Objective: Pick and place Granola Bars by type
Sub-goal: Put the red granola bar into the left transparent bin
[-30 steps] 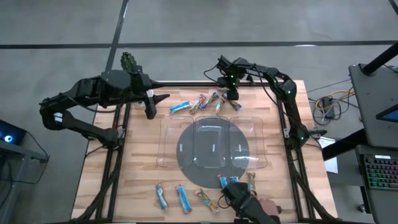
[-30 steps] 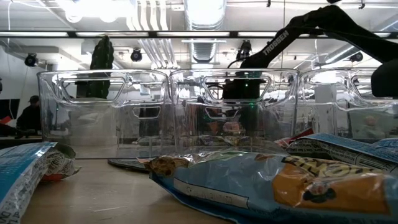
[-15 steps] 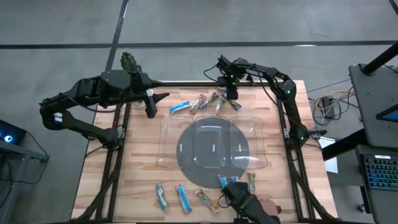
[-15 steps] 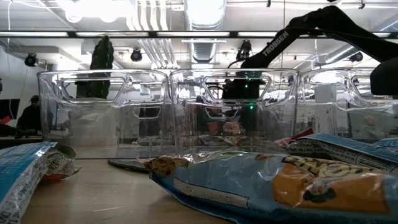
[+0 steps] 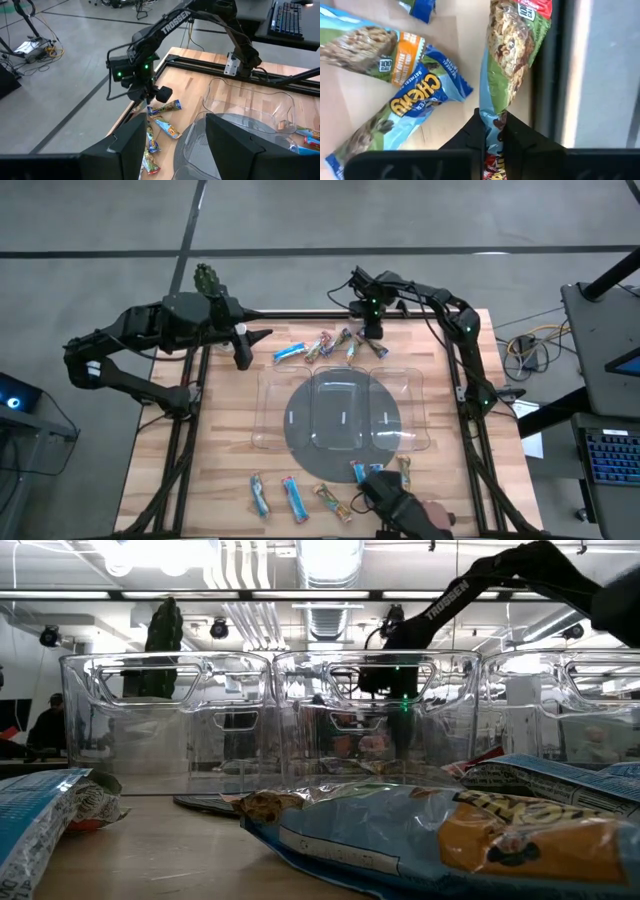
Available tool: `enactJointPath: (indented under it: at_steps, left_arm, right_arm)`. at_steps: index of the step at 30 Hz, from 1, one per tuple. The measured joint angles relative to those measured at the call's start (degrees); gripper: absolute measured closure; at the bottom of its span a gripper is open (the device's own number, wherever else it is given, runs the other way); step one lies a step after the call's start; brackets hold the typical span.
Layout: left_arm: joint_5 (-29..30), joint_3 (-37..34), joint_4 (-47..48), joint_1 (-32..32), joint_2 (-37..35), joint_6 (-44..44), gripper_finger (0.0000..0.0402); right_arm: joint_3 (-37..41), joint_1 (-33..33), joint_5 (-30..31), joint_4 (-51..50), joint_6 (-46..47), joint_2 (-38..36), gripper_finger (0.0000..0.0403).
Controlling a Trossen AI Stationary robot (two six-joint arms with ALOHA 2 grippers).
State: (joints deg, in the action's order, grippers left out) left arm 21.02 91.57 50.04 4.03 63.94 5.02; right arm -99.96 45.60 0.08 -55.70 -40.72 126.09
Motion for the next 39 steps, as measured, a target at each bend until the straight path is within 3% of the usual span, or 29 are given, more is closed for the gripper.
enactJointPath:
  at_steps: [11, 19, 23, 33, 39]
  left_arm:
    - [-0.07, 0.00, -0.02, 0.00, 0.00, -0.02, 0.0216]
    - [-0.22, 0.00, -0.07, 0.00, 0.00, 1.92, 0.0216]
    - [-0.94, 0.00, -0.04, -0.04, -0.68, 1.22, 0.0216]
    - [-3.34, -1.59, 2.07, -0.50, -8.76, 0.80, 0.0219]
    - [-4.65, -6.85, 2.76, -0.48, -14.75, 1.42, 0.0253]
  right_arm:
    - [-0.02, -0.93, 0.77, -2.46, 2.39, -6.66, 0.0379]
    - [-0.07, -4.87, -10.07, -3.36, 5.93, -16.09, 0.0380]
    - [-0.09, -8.00, -12.52, -2.54, 8.06, -20.75, 0.0380]
    - [-0.11, -16.75, -15.80, 0.80, 15.69, -28.00, 0.0380]
    - [-0.11, -21.46, -18.84, 4.29, 22.30, -28.53, 0.0380]
